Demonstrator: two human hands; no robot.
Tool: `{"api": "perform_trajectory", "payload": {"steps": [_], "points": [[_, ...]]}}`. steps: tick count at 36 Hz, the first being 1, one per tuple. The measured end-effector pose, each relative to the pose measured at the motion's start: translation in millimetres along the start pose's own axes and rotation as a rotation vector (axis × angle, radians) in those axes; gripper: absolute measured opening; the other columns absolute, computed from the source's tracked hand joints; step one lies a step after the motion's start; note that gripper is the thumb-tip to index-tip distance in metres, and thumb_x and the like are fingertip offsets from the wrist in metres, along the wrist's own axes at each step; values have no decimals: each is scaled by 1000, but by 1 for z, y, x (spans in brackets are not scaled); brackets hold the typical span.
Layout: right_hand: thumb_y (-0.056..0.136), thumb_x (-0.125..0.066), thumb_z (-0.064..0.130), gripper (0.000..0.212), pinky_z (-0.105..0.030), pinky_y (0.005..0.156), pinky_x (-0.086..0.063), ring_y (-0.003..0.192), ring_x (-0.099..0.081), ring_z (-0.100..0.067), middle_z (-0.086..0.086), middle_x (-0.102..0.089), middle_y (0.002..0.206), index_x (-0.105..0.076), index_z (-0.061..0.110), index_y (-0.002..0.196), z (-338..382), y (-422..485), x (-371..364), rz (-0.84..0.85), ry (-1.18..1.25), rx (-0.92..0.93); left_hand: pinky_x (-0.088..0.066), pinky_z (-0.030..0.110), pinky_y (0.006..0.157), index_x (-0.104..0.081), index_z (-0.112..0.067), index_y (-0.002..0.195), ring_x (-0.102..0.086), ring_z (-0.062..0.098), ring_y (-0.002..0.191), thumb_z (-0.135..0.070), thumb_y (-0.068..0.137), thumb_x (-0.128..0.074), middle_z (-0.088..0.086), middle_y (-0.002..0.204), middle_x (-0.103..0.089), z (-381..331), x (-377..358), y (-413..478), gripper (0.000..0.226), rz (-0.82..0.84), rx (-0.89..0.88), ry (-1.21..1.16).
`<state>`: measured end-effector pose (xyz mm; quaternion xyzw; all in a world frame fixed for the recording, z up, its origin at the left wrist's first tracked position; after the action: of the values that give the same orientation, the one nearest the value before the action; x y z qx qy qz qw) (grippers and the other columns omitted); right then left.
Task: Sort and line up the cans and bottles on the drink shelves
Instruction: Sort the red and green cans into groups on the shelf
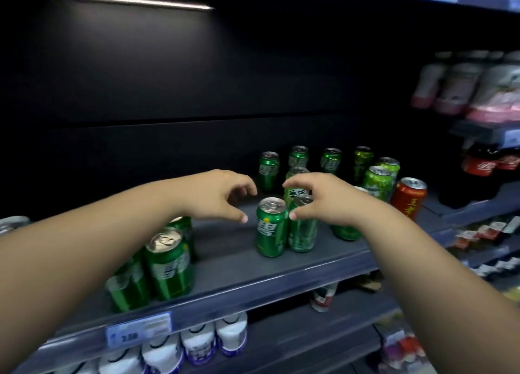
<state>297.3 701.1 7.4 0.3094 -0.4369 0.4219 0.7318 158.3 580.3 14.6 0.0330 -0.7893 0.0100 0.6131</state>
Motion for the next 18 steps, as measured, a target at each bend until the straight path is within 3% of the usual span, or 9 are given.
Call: {"api": "perform_trajectory", "payload": {"steps": [8, 13, 15, 18], "points": [[80, -83, 32, 84, -27, 107, -35, 139, -41, -16, 6, -41, 156, -39, 32, 152, -46, 1, -7, 140, -154, 62, -46, 34, 95, -51, -27, 130, -54, 14, 108, -36, 69, -86, -2, 118, -55, -26, -43, 50, 71, 25, 63, 71], [83, -75, 17, 81, -27, 106, -40, 138, -44, -16, 8, -42, 155, -37, 35, 153, -50, 9, -14, 196, -113, 163, -48, 37, 96, -51, -29, 135, -55, 15, 107, -28, 67, -84, -2, 118, -56, -32, -53, 61, 76, 50, 139, 84], [81, -79, 28, 73, -34, 101, -46, 127, -52, -17, 6, -50, 145, -44, 34, 145, -52, 14, -17, 183, -116, 190, -48, 37, 95, -51, -30, 136, -56, 16, 106, -29, 66, -84, -1, 117, -57, -31, -54, 60, 77, 44, 180, 84], [70, -79, 66, 75, -39, 82, -51, 105, -59, -22, 2, -60, 123, -47, 27, 126, -53, 21, -8, 69, -274, 185, -49, 37, 93, -51, -30, 137, -56, 16, 104, -34, 67, -84, -2, 116, -56, -28, -55, 58, 77, 28, 237, 91]]}}
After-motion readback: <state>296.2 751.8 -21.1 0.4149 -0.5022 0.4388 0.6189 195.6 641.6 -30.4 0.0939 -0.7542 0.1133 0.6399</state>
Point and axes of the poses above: each hand's wrist, its own y-axis towards the middle knuckle, its own x-axis out of the back of the hand, z = x × y, the point moved 8 cm from there along y, towards the middle knuckle
